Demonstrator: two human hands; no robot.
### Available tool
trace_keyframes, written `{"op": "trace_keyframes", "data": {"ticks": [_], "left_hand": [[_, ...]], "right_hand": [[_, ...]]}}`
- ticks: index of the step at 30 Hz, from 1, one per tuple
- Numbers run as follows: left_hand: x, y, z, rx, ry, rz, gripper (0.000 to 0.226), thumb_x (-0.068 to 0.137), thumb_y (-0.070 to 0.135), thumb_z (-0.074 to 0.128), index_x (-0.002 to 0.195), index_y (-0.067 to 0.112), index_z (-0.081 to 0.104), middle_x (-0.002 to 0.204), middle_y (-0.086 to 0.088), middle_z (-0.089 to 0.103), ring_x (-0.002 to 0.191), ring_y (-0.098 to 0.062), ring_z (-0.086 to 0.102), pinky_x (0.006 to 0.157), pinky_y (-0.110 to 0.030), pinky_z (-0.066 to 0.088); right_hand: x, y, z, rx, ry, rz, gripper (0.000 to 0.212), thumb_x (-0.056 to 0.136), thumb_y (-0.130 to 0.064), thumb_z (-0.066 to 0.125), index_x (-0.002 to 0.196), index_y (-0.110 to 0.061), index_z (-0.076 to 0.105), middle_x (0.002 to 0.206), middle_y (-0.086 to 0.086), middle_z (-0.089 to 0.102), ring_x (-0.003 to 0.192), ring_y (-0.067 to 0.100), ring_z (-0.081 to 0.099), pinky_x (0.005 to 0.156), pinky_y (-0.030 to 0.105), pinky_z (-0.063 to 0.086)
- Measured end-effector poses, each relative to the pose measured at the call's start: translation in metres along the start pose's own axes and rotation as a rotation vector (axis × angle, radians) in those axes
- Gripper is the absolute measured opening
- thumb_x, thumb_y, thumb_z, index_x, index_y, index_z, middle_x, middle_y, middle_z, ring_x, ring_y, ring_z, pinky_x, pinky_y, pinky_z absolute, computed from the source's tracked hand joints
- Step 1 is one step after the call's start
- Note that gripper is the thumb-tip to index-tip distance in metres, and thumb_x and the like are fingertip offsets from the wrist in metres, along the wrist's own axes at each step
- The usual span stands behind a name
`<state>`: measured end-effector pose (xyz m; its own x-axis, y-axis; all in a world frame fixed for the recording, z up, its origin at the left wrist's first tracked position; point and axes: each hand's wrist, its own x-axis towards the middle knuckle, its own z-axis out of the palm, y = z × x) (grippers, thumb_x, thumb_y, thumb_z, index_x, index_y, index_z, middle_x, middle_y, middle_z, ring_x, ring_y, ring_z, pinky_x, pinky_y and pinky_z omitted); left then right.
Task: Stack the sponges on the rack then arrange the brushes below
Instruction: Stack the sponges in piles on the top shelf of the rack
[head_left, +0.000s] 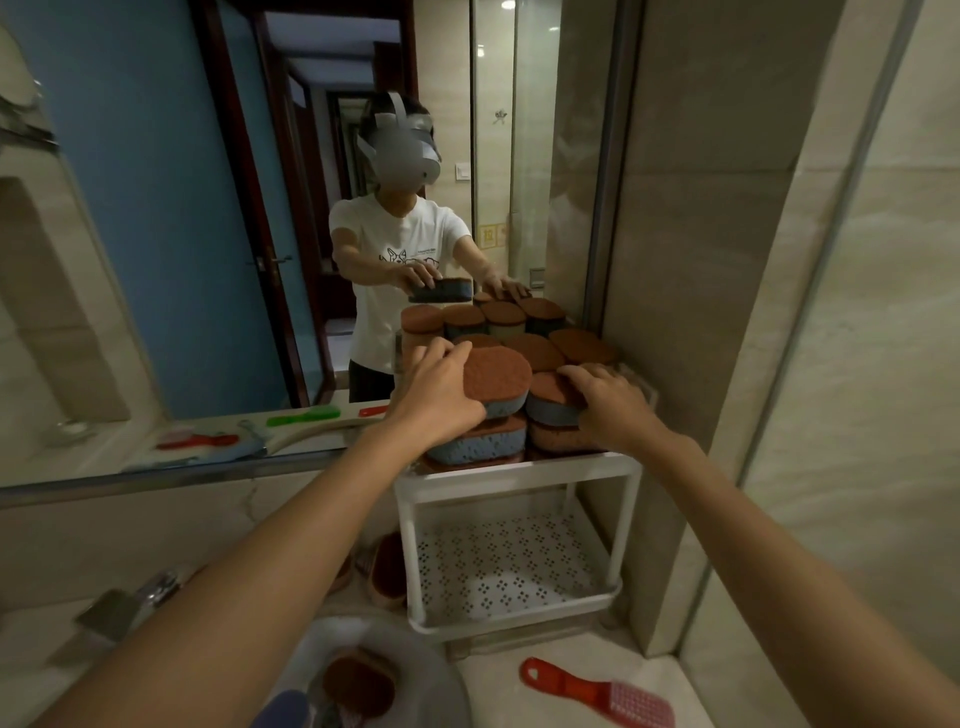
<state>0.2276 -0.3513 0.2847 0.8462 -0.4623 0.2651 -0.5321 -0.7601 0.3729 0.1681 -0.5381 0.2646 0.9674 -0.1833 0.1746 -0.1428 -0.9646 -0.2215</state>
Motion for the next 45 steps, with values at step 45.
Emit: {"op": "trace_keyframes", "data": {"ticks": [45], "left_hand": [[-0.012,-0.004,0.051,0.313,0.047,0.031,0.059,0.096,0.042,0.039,0.148,0.026,0.017,0.154,-0.011,0.019,0.143,-0.03,0.012,0.107,-0.053,0.034]], "right_hand": [[-0.003,0.002,0.029,-0.144,0.125,0.017,0.072,0.087,-0.047,0.052,0.147,-0.026,0.018,0.154,0.009,0.02,0.144,0.031,0.012,0.116,0.055,0.009]]}}
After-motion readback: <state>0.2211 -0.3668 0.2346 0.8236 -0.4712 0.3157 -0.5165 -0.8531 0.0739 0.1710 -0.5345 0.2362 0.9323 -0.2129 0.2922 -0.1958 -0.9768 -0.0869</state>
